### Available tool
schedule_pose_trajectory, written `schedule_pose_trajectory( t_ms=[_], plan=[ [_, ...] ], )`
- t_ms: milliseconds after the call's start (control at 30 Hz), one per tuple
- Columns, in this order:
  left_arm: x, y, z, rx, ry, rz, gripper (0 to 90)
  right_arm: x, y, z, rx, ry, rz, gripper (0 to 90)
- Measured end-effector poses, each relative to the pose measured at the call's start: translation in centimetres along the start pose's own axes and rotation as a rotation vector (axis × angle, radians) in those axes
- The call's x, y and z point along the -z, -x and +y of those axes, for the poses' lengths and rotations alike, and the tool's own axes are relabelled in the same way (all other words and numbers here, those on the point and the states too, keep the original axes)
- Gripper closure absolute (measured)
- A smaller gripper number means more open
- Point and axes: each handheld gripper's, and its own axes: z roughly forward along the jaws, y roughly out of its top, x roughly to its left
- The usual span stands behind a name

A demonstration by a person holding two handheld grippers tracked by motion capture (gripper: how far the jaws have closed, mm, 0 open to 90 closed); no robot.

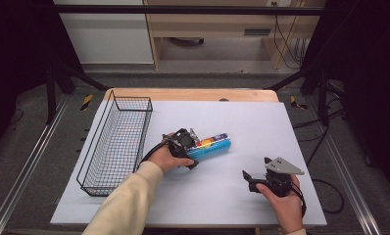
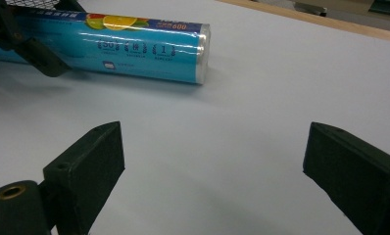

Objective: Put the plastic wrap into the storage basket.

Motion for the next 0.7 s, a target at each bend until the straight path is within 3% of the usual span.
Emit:
schedule_pose_trajectory(
  t_ms=[300, 433, 700],
  plan=[
    [-0.11, -0.61, 0.01, 0.032, -0.013, -0.018, 20.6, -0.07, -0.05, -0.02, 0.001, -0.004, 0.005, 8.6],
    [-0.29, -0.62, 0.13, 0.035, -0.029, -0.017, 25.6, -0.06, -0.08, -0.02, 0.001, -0.001, 0.005, 8.4],
    [-0.34, -0.53, 0.29, 0.031, -0.042, -0.018, 26.6, -0.08, -0.14, -0.01, 0.001, -0.005, 0.012, 8.4]
  ],
)
